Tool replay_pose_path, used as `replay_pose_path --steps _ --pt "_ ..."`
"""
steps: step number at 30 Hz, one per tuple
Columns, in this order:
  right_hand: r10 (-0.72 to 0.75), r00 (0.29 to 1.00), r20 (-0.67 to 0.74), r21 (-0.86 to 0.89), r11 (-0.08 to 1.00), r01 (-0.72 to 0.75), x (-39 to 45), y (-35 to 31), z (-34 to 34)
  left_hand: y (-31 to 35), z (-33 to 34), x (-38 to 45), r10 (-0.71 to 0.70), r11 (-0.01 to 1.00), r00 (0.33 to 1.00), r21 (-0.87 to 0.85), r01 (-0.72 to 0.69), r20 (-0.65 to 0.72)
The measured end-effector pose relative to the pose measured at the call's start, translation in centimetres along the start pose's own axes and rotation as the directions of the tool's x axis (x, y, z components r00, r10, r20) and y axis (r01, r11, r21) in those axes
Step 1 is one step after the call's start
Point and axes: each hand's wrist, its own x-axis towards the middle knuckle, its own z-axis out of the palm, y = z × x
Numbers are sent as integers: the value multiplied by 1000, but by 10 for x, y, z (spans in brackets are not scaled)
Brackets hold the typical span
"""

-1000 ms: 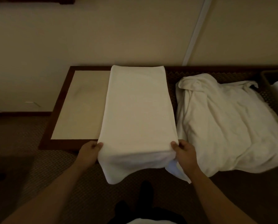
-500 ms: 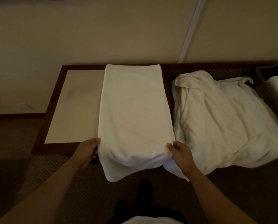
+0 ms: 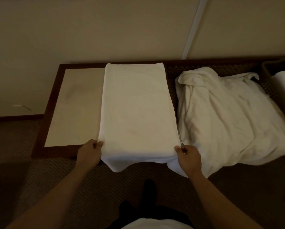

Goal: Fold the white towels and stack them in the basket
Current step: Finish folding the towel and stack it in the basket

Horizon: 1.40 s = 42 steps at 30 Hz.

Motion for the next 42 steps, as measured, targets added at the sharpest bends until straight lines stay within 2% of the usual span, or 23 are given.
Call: replay_pose_path --steps 3,4,7,9,11,12,15,17,20,22,24,27,29,32,35,37,39,42 --pt "54 999 -1 -161 985 -53 -4 -8 3 2 6 -3 -7 981 999 191 16 -49" --pt "58 998 -17 -183 981 -60 -5 -13 3 6 8 -5 -7 981 997 191 21 -73" --pt "-2 999 -48 -154 988 -5 1 -22 3 20 9 0 -39 999 996 -22 37 -81" --pt "-34 999 -6 -128 991 33 10 -27 4 26 1 11 -98 981 995 -168 94 -16" --pt "-41 999 -7 2 999 41 15 -30 5 25 -7 18 -144 927 987 -340 158 67" --pt "-33 999 -40 53 998 35 16 -29 6 24 -9 18 -145 918 986 -361 163 77" --pt "39 994 -101 22 999 -37 13 -21 7 15 -7 19 -37 988 999 -148 41 33" --pt "108 991 -75 -5 994 -109 13 -17 11 14 -3 16 -7 997 1000 -80 7 -3" --pt "95 995 -27 -18 995 -95 17 -20 9 16 -3 17 -27 991 1000 -134 27 0" --pt "48 998 -35 24 999 -47 21 -21 6 20 -9 21 -82 962 996 -258 88 36" --pt "46 997 -58 26 999 -45 24 -19 4 18 -13 24 -89 955 992 -275 110 87" --pt "124 990 -70 -121 984 -132 23 -20 5 15 -7 25 -41 999 997 -11 41 65" --pt "113 992 -56 -150 981 -120 25 -26 6 21 -3 23 -46 997 999 60 47 -14" --pt "74 997 -16 -130 989 -75 37 -39 2 33 -1 31 -98 995 994 5 99 -51" --pt "-63 998 22 -53 997 64 50 -46 0 35 -4 43 -144 967 990 -214 141 3" --pt "-146 989 -36 21 989 147 52 -44 3 33 -4 42 -137 977 990 -168 131 -27" --pt "-166 984 -58 -51 985 164 46 -41 9 28 0 36 -116 992 987 -66 109 -109" --pt "-21 1000 11 -199 980 22 35 -44 17 21 6 26 -104 994 979 -38 99 -177"
